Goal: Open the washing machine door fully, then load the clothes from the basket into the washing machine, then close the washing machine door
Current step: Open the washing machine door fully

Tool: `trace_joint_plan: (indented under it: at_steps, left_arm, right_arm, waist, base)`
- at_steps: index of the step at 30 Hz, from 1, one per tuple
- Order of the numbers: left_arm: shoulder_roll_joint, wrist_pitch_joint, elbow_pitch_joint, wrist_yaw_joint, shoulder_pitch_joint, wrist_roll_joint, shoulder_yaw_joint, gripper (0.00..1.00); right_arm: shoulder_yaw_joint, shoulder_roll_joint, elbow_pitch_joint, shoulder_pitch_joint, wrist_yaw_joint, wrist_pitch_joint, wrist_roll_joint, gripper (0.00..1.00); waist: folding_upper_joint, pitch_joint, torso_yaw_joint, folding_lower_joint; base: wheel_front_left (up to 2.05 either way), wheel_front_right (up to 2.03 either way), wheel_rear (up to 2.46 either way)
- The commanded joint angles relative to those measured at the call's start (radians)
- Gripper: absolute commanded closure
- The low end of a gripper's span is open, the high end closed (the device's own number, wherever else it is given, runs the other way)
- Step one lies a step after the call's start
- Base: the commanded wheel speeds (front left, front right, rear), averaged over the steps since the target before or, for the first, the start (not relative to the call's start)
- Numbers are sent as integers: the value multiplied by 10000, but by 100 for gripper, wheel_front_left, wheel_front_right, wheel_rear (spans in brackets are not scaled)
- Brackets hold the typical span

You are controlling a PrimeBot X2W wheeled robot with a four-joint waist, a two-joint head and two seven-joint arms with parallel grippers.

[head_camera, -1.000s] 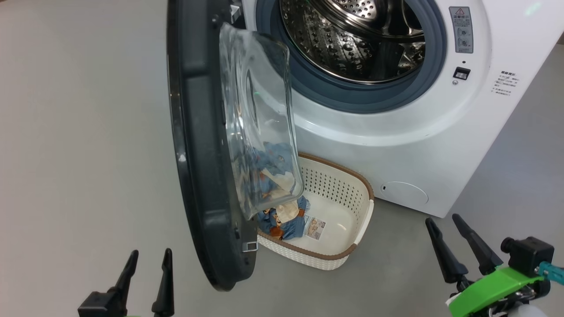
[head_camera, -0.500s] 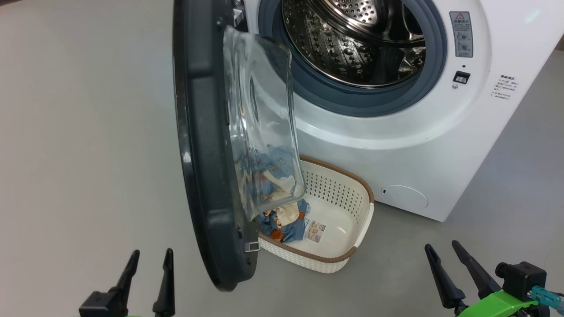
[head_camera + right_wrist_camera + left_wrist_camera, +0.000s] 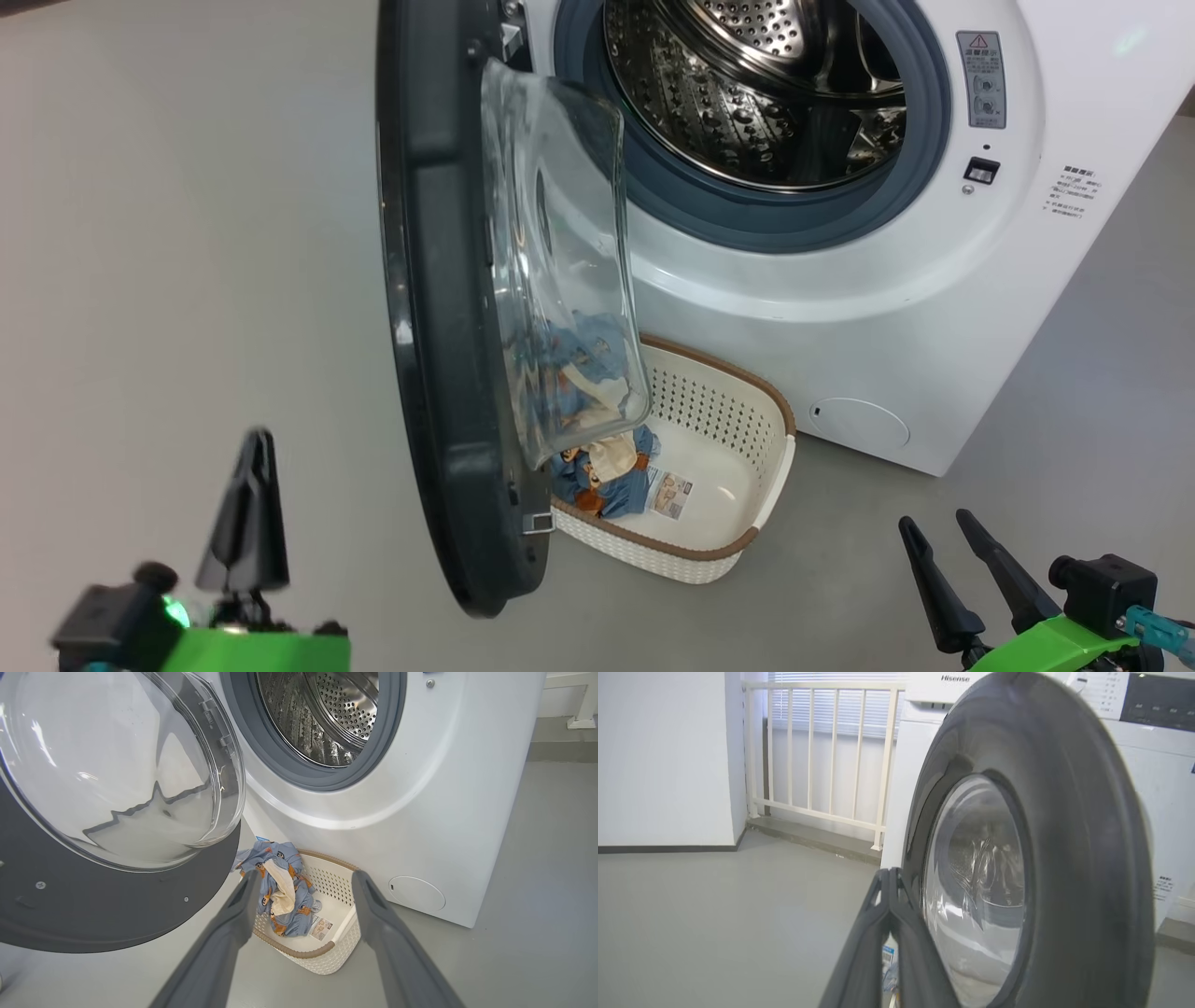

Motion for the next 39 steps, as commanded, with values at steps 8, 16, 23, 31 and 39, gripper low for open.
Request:
trace_joint_plan:
  at_steps: [8,16,23,31,39]
  left_arm:
    - [164,-94,-3323,10,-530,-73,-714,100]
    - [164,-94,-4140,-267,-95,447,-2705,100]
    - [164,-94,-2719,-340,288,-72,-3807,100]
    - [164,-94,-857,-364,50,-417,-3963,100]
    - [164,-94,292,-378,-403,-772,-3579,100]
  right_arm:
    - [154,-62,-337,12,16,-122,-169,0]
    - [190,-56,-367,-23,16,-122,-189,0]
    - [251,-39,-379,-67,16,-122,-204,0]
    - [267,-78,-376,-150,16,-122,-219,0]
    - [244,-77,-389,-189,16,-122,-231,0]
  waist:
    - [-1,-6,15,0]
    - [-1,10,-12,0]
    - [-1,62,-50,0]
    - [-1,176,-85,0]
    - [-1,247,-112,0]
  base:
    - [0,0,0]
    - [0,0,0]
    - [0,0,0]
    - [0,0,0]
    - [0,0,0]
